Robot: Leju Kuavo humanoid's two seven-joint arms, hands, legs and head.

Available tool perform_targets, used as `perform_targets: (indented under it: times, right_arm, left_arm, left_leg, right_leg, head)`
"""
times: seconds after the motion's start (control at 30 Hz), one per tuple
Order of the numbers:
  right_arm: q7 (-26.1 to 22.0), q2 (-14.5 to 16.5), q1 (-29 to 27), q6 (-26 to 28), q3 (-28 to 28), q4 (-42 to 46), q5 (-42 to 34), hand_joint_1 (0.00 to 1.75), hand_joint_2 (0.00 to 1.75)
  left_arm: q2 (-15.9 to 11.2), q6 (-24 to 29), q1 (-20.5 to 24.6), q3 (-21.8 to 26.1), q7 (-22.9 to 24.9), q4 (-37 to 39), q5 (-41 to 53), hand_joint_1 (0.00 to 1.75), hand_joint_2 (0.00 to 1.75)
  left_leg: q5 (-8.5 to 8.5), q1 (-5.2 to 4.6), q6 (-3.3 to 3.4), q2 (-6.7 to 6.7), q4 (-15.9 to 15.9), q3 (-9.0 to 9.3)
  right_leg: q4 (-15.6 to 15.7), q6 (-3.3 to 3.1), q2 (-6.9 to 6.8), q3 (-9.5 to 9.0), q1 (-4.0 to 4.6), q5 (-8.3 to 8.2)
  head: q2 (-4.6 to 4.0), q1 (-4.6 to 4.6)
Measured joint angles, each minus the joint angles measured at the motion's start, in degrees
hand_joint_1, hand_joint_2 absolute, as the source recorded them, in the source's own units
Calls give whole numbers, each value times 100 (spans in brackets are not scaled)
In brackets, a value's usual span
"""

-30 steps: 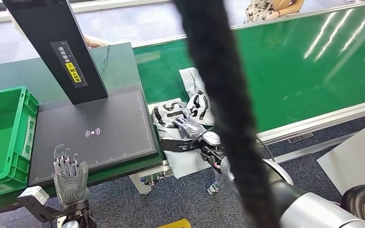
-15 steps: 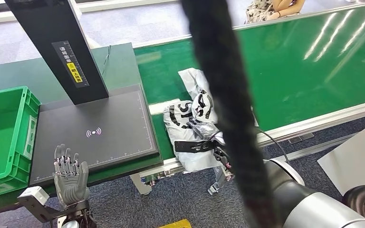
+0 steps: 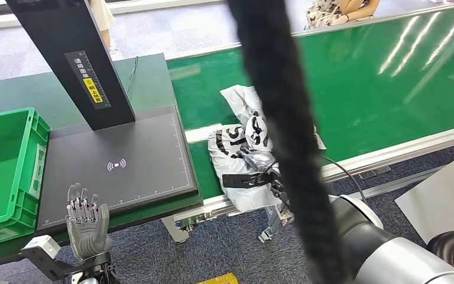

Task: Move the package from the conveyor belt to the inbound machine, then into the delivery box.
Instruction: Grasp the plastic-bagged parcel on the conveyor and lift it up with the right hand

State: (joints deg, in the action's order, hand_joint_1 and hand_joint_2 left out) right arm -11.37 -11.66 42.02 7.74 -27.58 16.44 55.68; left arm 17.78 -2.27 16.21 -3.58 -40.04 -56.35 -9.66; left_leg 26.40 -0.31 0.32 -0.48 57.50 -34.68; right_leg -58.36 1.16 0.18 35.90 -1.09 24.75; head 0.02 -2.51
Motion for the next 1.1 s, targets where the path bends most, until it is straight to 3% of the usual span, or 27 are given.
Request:
perform_targets:
  times: [0.2, 0.33, 1.1]
  right_arm:
    - [-19, 15, -3, 100, -6, 0, -2, 0, 0]
    - [55, 21, -5, 145, -10, 0, -79, 0, 175]
    - [54, 30, 93, 81, 28, 0, -104, 0, 175]
  left_arm:
    - [-1, 7, -4, 0, 0, 0, -1, 0, 175]
    - [-1, 43, -4, 0, 0, -2, -10, 0, 175]
    - [0, 8, -4, 0, 0, -2, -20, 0, 175]
  left_leg:
    - [0, 0, 0, 0, 0, 0]
    - [0, -1, 0, 0, 0, 0]
    - [0, -1, 0, 0, 1, 1]
  right_leg:
    - [0, 0, 0, 0, -1, 0]
    - [0, 0, 0, 0, -2, 0]
    - [0, 0, 0, -1, -1, 0]
  head:
    - [0, 0]
    - [0, 0]
    - [0, 0]
